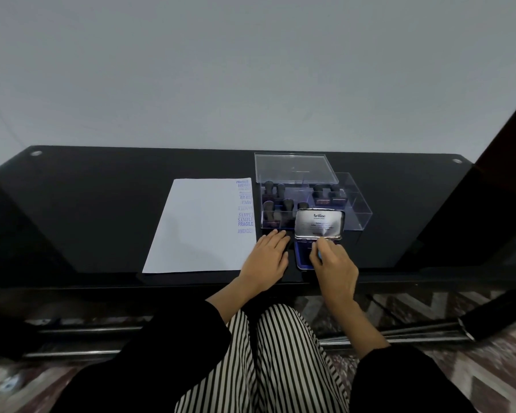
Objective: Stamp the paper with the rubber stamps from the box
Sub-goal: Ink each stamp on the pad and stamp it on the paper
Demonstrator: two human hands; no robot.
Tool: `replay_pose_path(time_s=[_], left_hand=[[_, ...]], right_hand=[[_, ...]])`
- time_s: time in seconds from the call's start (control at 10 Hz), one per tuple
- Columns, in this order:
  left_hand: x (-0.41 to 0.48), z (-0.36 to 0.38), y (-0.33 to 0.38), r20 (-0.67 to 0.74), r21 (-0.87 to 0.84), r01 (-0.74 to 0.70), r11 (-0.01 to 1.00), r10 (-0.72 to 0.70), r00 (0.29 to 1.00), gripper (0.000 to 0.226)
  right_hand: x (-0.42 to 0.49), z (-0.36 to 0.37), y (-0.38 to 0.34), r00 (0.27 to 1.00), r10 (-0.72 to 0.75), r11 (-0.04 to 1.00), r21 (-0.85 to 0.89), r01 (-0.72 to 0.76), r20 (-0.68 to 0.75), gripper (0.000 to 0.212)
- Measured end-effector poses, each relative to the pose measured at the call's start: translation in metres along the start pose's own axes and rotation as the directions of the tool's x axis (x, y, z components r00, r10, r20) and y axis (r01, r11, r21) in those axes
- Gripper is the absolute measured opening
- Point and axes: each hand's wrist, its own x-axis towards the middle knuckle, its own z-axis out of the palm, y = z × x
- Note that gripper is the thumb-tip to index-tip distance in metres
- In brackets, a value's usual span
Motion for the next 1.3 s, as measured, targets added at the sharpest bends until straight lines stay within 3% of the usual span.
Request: replay_pose_path(time_s=[0.2, 0.3, 0.4, 0.5, 0.7, 0.9, 1.1, 1.3], left_hand=[[0.000, 0.000, 0.000, 0.004, 0.009, 0.001, 1.000, -0.001, 1.000, 0.047], [0.001, 0.000, 0.000, 0.007, 0.012, -0.001, 1.000, 0.001, 1.000, 0.047], [0.001, -0.001, 0.000, 0.023, 0.023, 0.003, 1.000, -0.003, 1.000, 0.047], [0.000, -0.003, 0.002, 0.034, 0.021, 0.003, 1.000, -0.004, 0.999, 0.047], [0.001, -0.009, 0.002, 0.056, 0.000, -0.005, 1.000, 0.005, 0.998, 0.046], [0.003, -0.049, 0.000, -0.058, -0.137, -0.027, 0.990, 0.019, 0.998, 0.034], [-0.001, -0.097, -0.023, -0.145, -0.114, 0.110, 0.987, -0.126, 0.981, 0.032], [-0.009, -0.117, -0.054, -0.157, -0.051, 0.211, 0.976, -0.217, 0.964, 0.036]], right_hand=[[0.007, 0.001, 0.001, 1.000, 0.006, 1.000, 0.005, -0.006, 0.023, 0.028], [0.027, -0.001, 0.004, 0.975, 0.060, 0.998, 0.019, -0.066, 0.215, 0.017], [0.057, 0.003, 0.009, 0.873, 0.078, 0.992, 0.049, -0.116, 0.481, 0.012], [0.074, 0.006, 0.011, 0.781, 0.060, 0.987, 0.082, -0.141, 0.622, 0.016], [0.074, 0.003, 0.015, 0.777, 0.022, 0.991, 0.089, -0.100, 0.630, 0.015], [0.083, -0.018, 0.004, 0.820, -0.063, 0.987, 0.158, -0.034, 0.569, 0.028], [0.114, -0.031, -0.041, 0.801, -0.146, 0.947, 0.317, -0.057, 0.580, 0.020], [0.127, -0.020, -0.084, 0.774, -0.220, 0.951, 0.308, 0.034, 0.594, 0.030]])
